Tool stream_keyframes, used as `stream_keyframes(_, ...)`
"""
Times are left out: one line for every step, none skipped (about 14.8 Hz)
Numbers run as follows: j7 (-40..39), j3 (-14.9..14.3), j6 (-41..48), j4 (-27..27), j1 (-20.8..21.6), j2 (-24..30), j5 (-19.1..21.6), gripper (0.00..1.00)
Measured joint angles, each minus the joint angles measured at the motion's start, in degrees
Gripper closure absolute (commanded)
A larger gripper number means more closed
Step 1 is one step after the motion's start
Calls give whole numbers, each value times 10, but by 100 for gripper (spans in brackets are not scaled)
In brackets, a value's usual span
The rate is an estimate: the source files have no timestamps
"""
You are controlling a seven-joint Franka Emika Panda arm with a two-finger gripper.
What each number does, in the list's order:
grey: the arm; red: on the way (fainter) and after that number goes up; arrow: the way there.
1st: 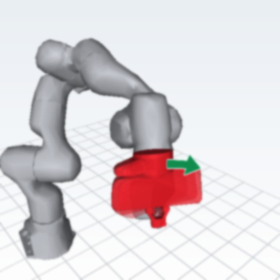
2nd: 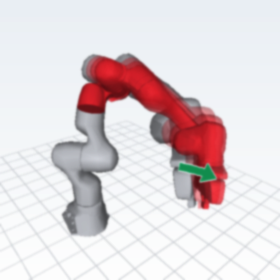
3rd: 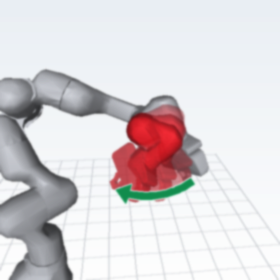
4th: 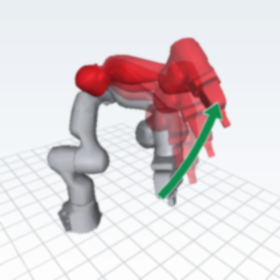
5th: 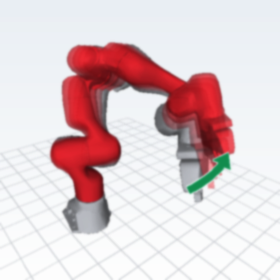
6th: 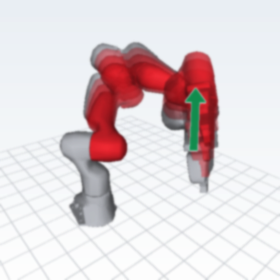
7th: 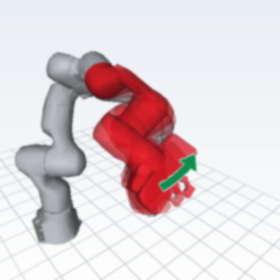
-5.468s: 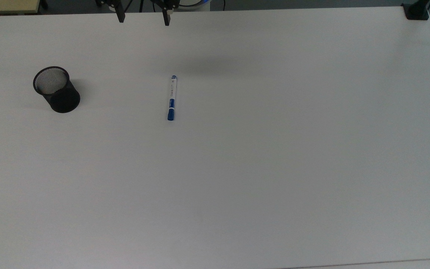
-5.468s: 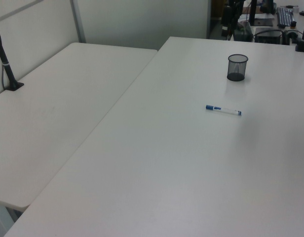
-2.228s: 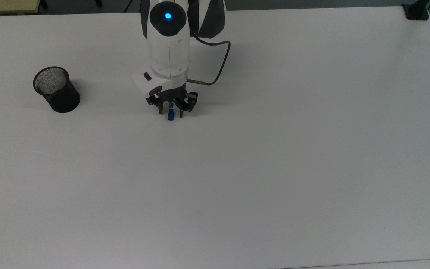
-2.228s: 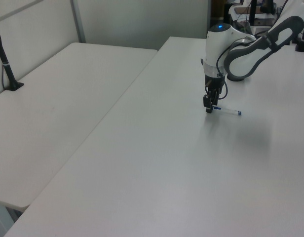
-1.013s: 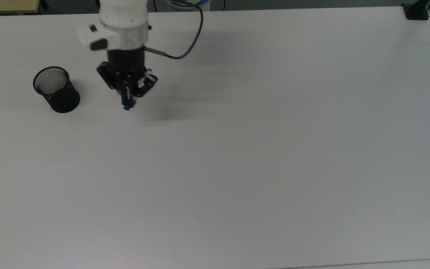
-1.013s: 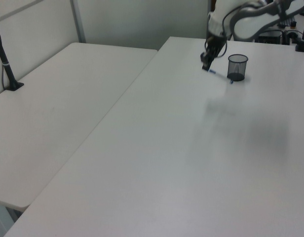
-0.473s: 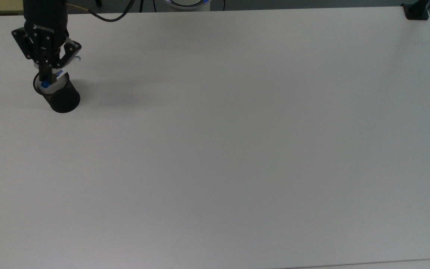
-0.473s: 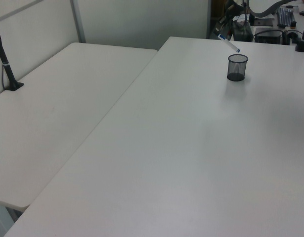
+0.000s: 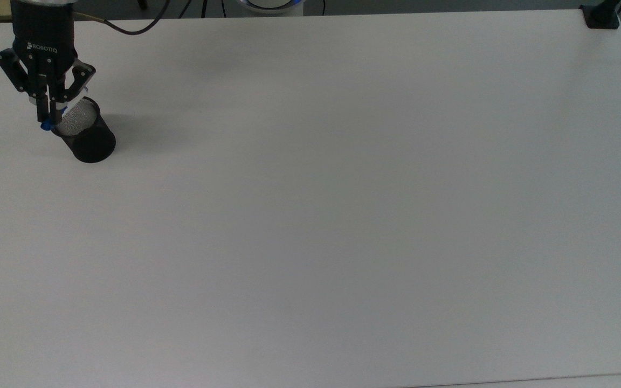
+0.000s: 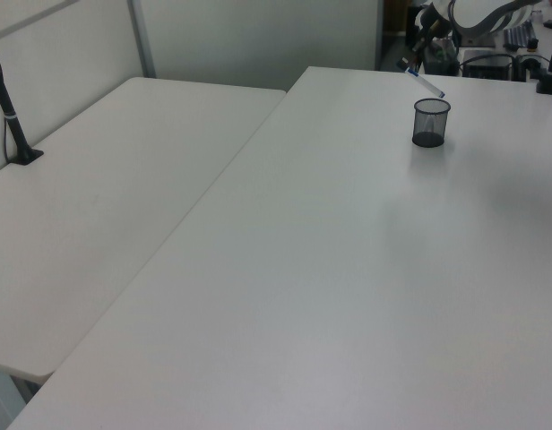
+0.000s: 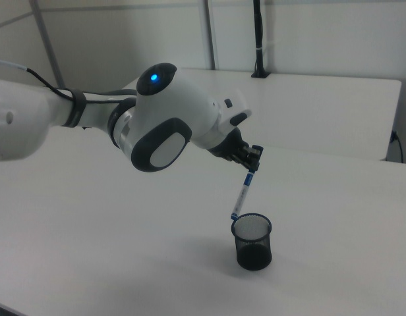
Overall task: Insert the marker
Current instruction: 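Lower the marker tip-first into the pen cup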
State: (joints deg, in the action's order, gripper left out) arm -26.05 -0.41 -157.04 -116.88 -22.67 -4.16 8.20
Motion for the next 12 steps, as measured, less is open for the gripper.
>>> stream_keyframes(-19, 0, 0, -1, -3, -1, 12, 100)
stream_keyframes(-37, 0, -1, -3, -6, -2, 26, 100)
stream_keyframes(-62, 0, -2, -3, -11, -4, 48, 100)
stream_keyframes(-79, 0, -2, -4, -15, -6, 65, 100)
stream_keyframes(-99, 0, -2, -4, -18, -8, 83, 100)
stream_keyframes(-119, 0, -2, -4, -20, -12, 100, 100)
stream_keyframes(-134, 0, -3, -4, -22, -16, 113, 100)
stream_keyframes(-144, 0, -9, -4, -23, -21, 123, 100)
stream_keyframes(-148, 0, -23, -4, -24, -27, 129, 100)
stream_keyframes(-151, 0, -41, -4, -24, -34, 133, 100)
stream_keyframes(-151, 0, -53, -4, -24, -40, 135, 100)
stream_keyframes(-152, 1, -62, -4, -23, -46, 135, 100)
